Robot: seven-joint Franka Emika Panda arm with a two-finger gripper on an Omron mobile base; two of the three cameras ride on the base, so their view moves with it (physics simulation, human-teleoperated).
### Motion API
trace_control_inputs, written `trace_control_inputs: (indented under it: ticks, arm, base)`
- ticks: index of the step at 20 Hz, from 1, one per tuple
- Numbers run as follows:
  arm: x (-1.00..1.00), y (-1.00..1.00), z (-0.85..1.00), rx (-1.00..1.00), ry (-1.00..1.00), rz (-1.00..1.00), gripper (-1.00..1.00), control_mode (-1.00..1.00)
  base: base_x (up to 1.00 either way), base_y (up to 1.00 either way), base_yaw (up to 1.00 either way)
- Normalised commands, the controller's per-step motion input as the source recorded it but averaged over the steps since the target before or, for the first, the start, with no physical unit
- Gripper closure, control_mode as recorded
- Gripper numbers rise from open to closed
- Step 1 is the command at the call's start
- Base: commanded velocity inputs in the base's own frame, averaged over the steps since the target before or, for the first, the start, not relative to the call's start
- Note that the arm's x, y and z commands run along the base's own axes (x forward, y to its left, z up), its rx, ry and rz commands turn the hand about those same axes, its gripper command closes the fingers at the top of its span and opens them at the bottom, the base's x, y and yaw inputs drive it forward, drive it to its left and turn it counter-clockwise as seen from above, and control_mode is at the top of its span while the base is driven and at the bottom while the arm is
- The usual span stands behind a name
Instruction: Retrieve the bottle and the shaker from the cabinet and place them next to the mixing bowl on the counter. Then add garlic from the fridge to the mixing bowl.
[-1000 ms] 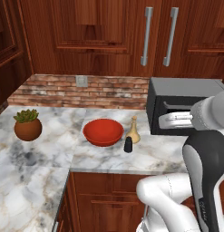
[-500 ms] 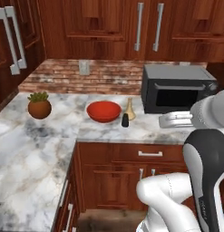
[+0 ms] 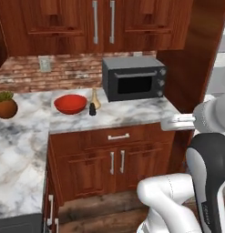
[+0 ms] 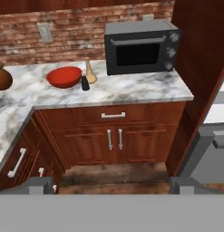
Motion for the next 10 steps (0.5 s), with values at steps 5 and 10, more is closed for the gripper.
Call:
trace_control_inputs:
  ticks: [5, 10]
  arm:
    - [0.0, 0.0, 0.0, 0.0, 0.0, 0.0, -1.0, 1.0]
    - [0.0, 0.0, 0.0, 0.0, 0.0, 0.0, -1.0, 1.0]
  base:
    - [0.0, -0.43, -0.61]
    - [0.0, -0.6, -0.45]
